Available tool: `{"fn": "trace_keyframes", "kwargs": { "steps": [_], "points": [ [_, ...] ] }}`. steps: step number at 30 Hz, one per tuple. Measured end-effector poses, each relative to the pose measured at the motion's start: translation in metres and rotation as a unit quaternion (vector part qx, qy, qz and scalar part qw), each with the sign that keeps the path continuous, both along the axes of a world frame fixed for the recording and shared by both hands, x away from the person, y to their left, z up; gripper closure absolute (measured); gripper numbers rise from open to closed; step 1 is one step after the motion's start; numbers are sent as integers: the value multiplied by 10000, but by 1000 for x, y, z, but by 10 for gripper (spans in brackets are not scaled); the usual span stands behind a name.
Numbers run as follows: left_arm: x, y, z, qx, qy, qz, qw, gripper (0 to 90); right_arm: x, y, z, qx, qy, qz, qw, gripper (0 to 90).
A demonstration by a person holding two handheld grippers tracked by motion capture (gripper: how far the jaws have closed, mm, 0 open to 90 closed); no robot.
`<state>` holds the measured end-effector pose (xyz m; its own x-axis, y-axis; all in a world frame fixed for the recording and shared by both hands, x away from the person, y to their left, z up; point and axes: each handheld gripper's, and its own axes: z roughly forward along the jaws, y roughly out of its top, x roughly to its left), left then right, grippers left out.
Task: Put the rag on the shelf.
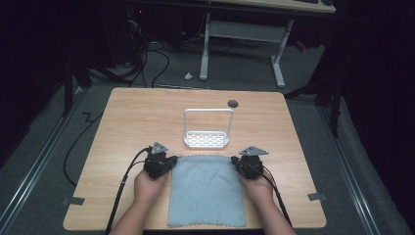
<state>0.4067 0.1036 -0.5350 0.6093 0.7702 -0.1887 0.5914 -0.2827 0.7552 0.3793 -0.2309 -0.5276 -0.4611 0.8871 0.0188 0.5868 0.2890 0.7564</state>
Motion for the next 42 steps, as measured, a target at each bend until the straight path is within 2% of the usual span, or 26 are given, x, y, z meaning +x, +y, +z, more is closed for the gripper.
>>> {"fn": "trace_keyframes", "kwargs": {
  "steps": [5,6,9,14,15,17,19,20,24,29,31,38,42],
  "points": [
    [-8,5,2,-280,-354,-33,9990,890,-12,-3,7,293,-367,-39,9989,891],
    [-9,5,2,-296,-411,-42,9987,890,-15,-4,9,381,-458,-38,9982,891],
    [-14,5,3,-299,-560,-128,9979,891,-19,-4,14,424,-568,-48,9975,892],
    [-32,10,9,-558,-1057,-323,9923,891,-31,-4,19,507,-742,13,9960,891],
    [-34,11,10,-593,-1103,-287,9917,891,-34,-4,21,511,-802,46,9955,891],
    [-34,11,17,-698,-1005,-231,9922,891,-38,-4,26,550,-943,70,9940,891],
    [-39,14,26,-761,-1173,-157,9901,891,-42,-3,32,570,-1085,99,9924,891],
    [-42,15,30,-867,-1205,-152,9888,892,-44,-1,34,550,-1145,133,9918,891],
    [-51,20,42,-1054,-1384,-101,9847,892,-50,2,44,537,-1381,184,9888,891],
    [-57,25,51,-1305,-1463,-50,9806,891,-55,2,53,643,-1613,156,9847,891],
    [-59,26,57,-1377,-1570,-26,9779,891,-57,2,58,697,-1710,130,9827,891],
    [-66,27,73,-1497,-1903,-31,9702,891,-64,-5,74,844,-2016,107,9758,891],
    [-64,28,76,-1527,-1931,-8,9692,893,-66,-5,83,858,-2169,124,9723,892]
  ]
}}
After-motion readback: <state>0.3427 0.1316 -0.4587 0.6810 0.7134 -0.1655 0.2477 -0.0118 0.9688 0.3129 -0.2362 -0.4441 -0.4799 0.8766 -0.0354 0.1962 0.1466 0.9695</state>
